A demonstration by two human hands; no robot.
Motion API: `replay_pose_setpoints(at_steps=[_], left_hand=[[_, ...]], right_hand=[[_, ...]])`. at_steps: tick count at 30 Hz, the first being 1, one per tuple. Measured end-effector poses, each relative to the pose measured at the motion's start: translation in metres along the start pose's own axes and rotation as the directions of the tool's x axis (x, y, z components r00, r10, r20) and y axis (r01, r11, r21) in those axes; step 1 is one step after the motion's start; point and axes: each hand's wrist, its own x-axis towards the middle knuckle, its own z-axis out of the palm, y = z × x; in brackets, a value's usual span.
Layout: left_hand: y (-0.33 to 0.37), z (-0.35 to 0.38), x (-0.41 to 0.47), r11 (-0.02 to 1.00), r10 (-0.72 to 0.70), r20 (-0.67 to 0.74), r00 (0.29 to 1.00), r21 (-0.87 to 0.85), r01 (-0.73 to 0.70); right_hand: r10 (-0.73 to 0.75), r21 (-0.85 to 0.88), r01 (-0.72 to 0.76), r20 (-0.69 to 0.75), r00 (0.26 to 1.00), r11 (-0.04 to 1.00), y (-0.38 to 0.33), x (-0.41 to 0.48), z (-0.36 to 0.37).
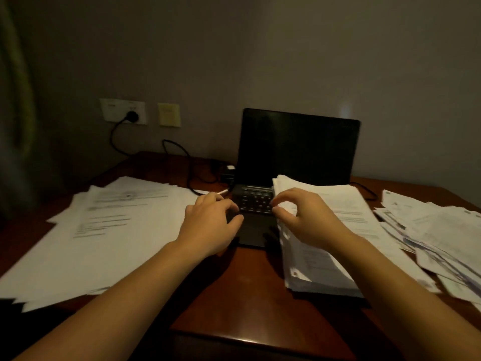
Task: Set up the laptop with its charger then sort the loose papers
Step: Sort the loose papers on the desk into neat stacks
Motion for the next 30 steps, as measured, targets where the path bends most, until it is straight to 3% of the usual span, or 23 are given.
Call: replay_pose_setpoints(at_steps=[4,8,10,14,16,20,24,30], left_hand=[[-0.057,-0.027,-0.008,0.992,-0.103,-0.013,0.995,0.071,0.103],[-0.118,-0.049,-0.022,0.945,-0.277,0.008,0.961,0.182,0.271],[-0.144,-0.059,-0.028,0.917,-0.344,0.044,0.938,0.231,0.325],[-0.175,-0.066,-0.042,0.890,-0.414,0.135,0.900,0.268,0.369],[-0.179,-0.063,-0.050,0.891,-0.420,0.158,0.894,0.258,0.373],[-0.174,-0.061,-0.049,0.902,-0.417,0.182,0.890,0.204,0.381],[-0.167,-0.072,-0.041,0.918,-0.392,0.174,0.903,0.131,0.374],[-0.193,-0.070,-0.044,0.930,-0.354,0.245,0.903,0.195,0.312]], right_hand=[[-0.061,0.161,0.049,0.070,0.996,0.986,-0.049,0.019,0.033],[0.003,0.308,-0.080,0.244,0.970,0.948,-0.084,0.038,0.064],[0.097,0.453,-0.244,0.324,0.941,0.857,-0.096,0.047,0.079],[0.283,0.652,-0.510,0.428,0.858,0.561,-0.116,0.065,0.096],[0.322,0.646,-0.555,0.453,0.831,0.524,-0.123,0.072,0.099],[0.350,0.569,-0.628,0.528,0.774,0.530,-0.135,0.077,0.097],[0.417,0.368,-0.643,0.530,0.738,0.671,-0.147,0.084,0.093],[0.402,0.264,-0.644,0.598,0.694,0.718,-0.153,0.089,0.099]])
